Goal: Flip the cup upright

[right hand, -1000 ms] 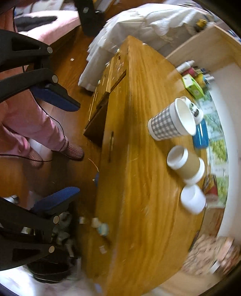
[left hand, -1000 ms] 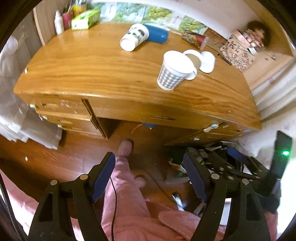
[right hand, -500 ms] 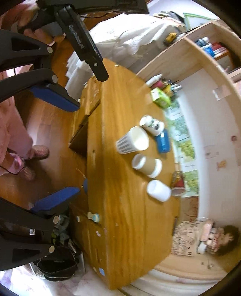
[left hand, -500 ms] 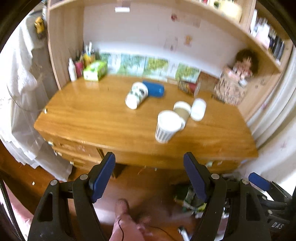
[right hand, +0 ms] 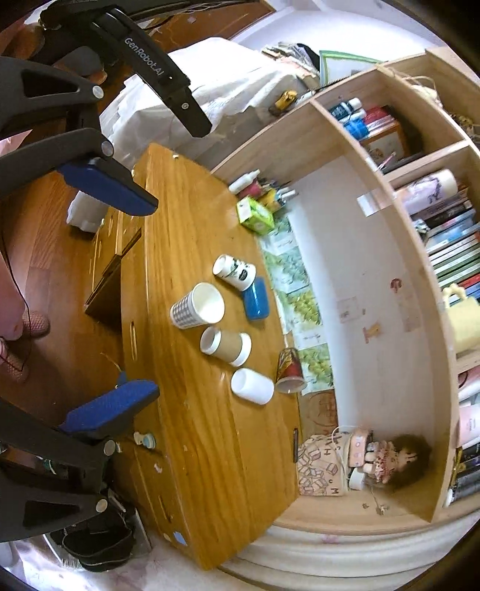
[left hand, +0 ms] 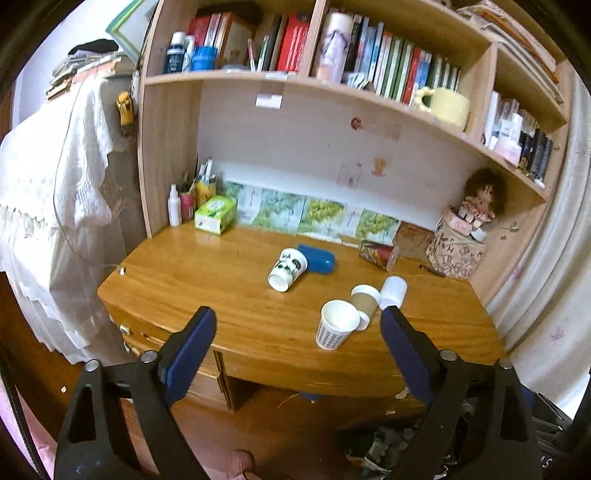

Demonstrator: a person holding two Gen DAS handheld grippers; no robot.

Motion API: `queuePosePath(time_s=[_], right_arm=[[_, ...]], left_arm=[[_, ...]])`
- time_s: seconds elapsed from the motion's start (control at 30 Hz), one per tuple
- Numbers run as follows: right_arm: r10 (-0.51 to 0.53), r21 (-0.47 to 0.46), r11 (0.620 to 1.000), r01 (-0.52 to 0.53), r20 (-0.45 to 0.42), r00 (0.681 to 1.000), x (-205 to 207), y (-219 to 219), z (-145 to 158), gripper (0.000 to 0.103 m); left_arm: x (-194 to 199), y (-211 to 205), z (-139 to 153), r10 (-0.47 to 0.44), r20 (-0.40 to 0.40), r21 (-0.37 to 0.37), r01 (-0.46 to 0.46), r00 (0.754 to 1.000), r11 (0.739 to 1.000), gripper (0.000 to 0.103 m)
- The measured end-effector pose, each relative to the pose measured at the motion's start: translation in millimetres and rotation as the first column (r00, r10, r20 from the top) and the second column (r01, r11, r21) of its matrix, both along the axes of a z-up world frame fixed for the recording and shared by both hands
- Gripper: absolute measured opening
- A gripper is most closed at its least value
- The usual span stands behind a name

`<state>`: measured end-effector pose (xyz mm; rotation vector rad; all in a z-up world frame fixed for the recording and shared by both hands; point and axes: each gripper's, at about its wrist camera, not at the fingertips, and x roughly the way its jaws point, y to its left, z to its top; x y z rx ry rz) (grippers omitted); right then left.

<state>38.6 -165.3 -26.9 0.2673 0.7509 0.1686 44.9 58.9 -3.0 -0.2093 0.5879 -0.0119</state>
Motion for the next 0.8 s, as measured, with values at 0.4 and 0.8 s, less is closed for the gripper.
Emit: queuePosePath(time_s=[0.4,0.8], right_arm=[[-0.025,-0.047,0.998,0.032,0.142,0.99,-23,-4,21,0.103],[-0.016,-0.055,0.998,0.026,0.186,0.982,-21,-13,23,0.103]], left_arm=[[-25,-18,11,0.016,0.107,0.073,-0.024,0.994,0.997,0.102],[-24,-34,14,0.037,0.149,0.141,-0.058,0.988,0.988,0.103]])
